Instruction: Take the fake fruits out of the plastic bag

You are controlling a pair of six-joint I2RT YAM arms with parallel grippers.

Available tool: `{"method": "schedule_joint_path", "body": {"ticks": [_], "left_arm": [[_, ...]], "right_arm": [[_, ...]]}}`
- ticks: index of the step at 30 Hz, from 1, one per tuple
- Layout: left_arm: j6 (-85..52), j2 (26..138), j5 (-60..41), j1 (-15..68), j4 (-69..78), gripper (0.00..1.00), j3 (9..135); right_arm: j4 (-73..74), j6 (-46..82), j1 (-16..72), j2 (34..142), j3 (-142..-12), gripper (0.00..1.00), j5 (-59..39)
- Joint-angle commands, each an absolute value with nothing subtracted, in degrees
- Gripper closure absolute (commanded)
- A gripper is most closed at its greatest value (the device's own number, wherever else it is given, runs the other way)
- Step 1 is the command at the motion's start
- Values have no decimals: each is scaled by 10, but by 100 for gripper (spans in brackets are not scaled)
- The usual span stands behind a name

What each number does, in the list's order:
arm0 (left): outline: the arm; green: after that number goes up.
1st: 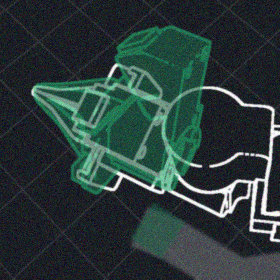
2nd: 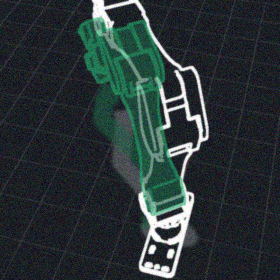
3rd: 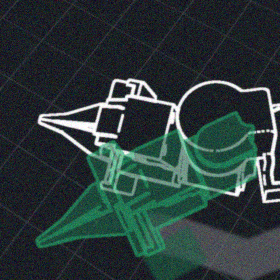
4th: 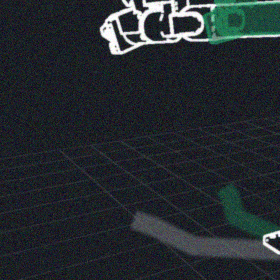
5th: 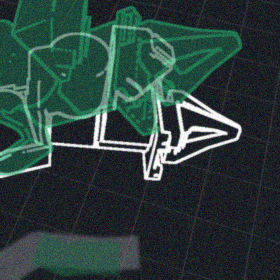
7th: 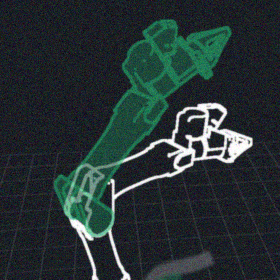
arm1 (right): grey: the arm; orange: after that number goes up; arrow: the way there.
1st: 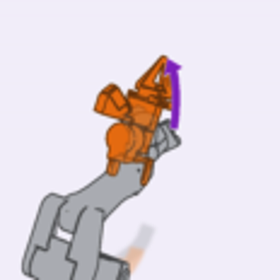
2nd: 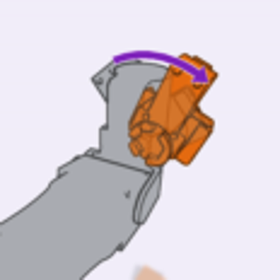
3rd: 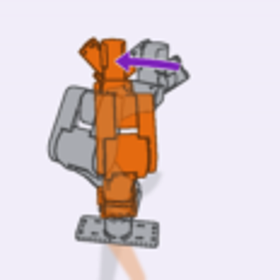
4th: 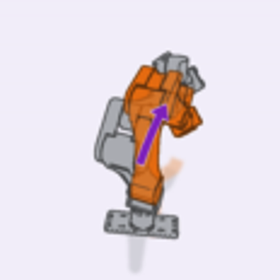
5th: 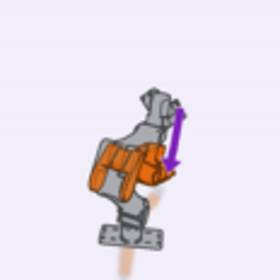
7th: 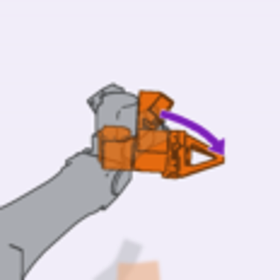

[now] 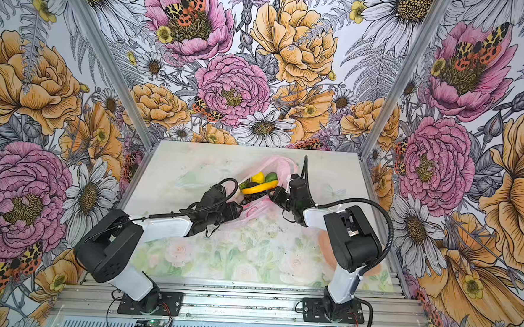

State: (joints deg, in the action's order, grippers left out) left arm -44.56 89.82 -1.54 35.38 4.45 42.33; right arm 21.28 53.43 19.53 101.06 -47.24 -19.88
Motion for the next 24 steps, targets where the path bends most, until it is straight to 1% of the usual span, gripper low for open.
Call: {"method": "schedule_joint_path", "body": {"ticks": [1,4,9,14,20,24], "left_arm": [[-444,851,33,348,-4,35,437],[-446,827,47,347,-36,32,450],[-485,818,50,346,-86,30,477],[-528,836,53,334,-152,28,520],[-534,895,65,338,-223,27,604],[-530,907,89,349,-274,20,630]], "right_arm": [[197,521,193,1004,-459,67,-175],[195,509,198,1000,-452,79,-174],[184,499,233,988,-462,86,-141],[150,472,281,980,-491,89,-92],[122,453,322,982,-512,93,-55],[104,447,323,969,-506,95,-26]]}}
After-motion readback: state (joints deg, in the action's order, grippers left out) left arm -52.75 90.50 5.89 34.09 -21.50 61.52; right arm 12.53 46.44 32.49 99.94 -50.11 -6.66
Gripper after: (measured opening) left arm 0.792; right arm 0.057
